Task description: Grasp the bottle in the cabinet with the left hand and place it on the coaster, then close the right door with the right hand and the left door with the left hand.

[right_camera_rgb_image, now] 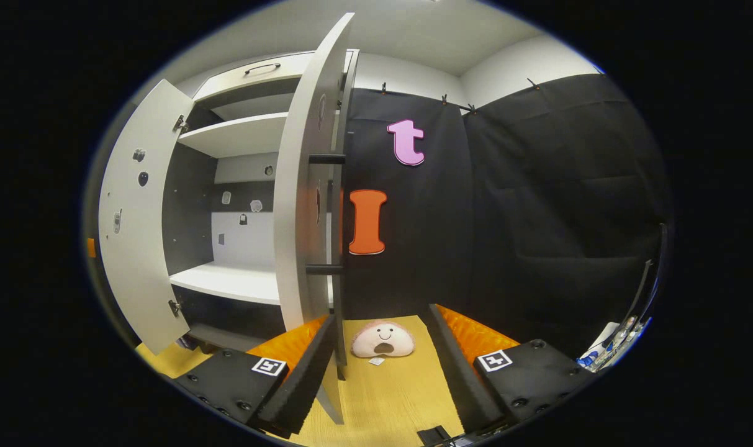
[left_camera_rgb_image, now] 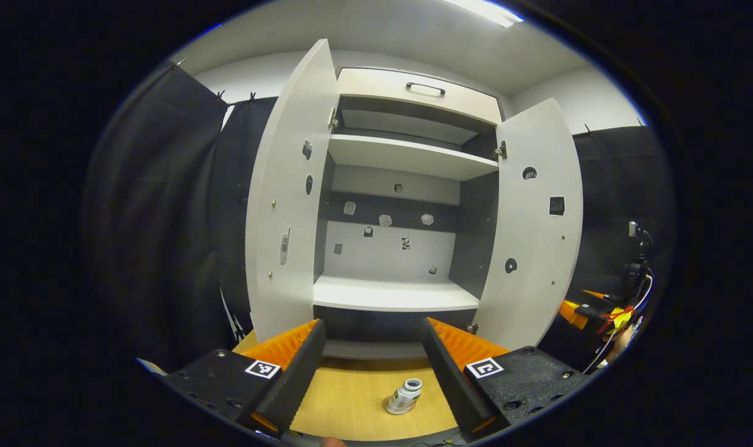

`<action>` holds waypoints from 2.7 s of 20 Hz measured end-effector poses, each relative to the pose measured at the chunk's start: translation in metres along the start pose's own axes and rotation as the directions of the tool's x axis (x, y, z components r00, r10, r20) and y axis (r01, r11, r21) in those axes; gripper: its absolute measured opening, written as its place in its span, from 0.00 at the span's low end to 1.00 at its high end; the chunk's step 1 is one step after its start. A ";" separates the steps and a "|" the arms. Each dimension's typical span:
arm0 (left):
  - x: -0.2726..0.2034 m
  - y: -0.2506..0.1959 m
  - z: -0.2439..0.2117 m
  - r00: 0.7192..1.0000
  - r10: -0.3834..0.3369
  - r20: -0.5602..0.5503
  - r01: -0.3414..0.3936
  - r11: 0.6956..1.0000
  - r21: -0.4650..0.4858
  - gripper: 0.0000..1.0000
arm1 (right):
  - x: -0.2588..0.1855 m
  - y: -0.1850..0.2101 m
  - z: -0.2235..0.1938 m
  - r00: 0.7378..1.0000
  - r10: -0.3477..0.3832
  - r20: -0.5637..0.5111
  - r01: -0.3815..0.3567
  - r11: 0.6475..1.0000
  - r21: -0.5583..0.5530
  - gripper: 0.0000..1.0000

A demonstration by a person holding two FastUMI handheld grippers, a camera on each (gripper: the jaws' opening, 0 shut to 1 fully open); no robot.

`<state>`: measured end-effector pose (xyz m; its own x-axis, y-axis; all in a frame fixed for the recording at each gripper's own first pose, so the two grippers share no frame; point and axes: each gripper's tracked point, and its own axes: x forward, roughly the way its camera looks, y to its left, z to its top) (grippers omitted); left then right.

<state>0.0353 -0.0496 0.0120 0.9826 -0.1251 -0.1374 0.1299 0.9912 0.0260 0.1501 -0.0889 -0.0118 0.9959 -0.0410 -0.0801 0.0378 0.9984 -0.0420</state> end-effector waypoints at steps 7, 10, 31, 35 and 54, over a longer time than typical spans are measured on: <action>0.011 -0.002 -0.008 0.999 -0.029 -0.021 0.028 0.999 -0.044 0.94 | -0.001 0.013 0.004 1.000 0.008 0.003 -0.008 0.999 -0.051 0.95; 0.014 -0.001 -0.007 0.999 -0.040 -0.011 0.040 0.998 -0.049 0.94 | -0.004 0.026 0.004 0.999 0.032 -0.008 -0.032 0.999 -0.031 0.95; -0.024 0.089 -0.008 0.996 0.089 0.004 -0.089 0.995 -0.045 0.94 | 0.019 0.161 0.007 0.983 0.185 -0.010 -0.185 0.982 -0.043 0.95; -0.023 0.106 -0.006 0.993 0.119 0.012 -0.118 0.992 -0.051 0.94 | 0.027 0.194 0.011 0.973 0.232 -0.013 -0.232 0.972 -0.040 0.95; -0.014 0.200 -0.007 0.952 0.305 0.040 -0.305 0.952 0.007 0.94 | 0.001 0.166 0.045 0.976 0.218 0.006 -0.218 0.975 -0.039 0.95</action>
<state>0.0469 0.1509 0.0121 0.9799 0.1814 -0.0831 -0.1754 0.9817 0.0739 0.1611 0.0787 0.0260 0.9807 0.1780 -0.0809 -0.1833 0.9811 -0.0627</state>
